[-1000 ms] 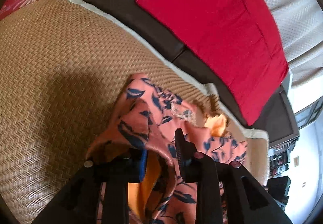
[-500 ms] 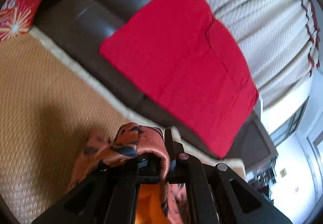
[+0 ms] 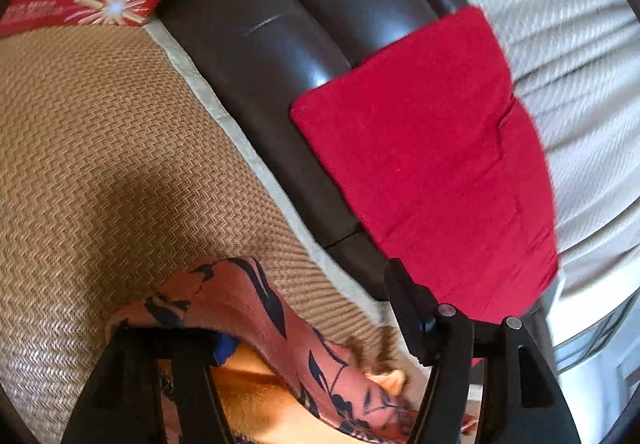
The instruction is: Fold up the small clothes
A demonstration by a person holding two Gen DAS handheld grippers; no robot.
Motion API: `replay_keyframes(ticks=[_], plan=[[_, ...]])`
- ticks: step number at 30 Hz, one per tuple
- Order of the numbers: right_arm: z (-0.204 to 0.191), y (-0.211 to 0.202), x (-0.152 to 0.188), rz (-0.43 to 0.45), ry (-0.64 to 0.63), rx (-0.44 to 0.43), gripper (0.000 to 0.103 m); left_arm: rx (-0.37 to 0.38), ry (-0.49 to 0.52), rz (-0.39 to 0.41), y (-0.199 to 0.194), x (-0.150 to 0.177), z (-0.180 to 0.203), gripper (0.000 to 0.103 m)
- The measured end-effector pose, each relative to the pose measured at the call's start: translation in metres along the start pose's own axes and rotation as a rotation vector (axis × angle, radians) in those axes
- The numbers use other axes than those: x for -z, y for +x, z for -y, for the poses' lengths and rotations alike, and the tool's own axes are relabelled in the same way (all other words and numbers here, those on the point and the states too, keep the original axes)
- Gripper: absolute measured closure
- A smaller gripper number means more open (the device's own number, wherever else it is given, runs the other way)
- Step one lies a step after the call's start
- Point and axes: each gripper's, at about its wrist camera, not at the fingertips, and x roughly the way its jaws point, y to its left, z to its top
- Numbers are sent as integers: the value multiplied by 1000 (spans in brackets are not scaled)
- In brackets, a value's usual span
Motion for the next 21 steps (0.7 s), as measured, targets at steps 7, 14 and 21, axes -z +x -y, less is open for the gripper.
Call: replay_keyframes(ticks=[7, 14, 21], plan=[[-73, 4, 62, -307, -383, -77, 32, -45, 153, -181, 0, 13, 14, 19], [-86, 29, 150, -601, -603, -8, 37, -29, 159, -229, -35, 14, -5, 19], [-60, 102, 223, -710, -755, 278, 63, -89, 336, -195, -79, 30, -7, 19]])
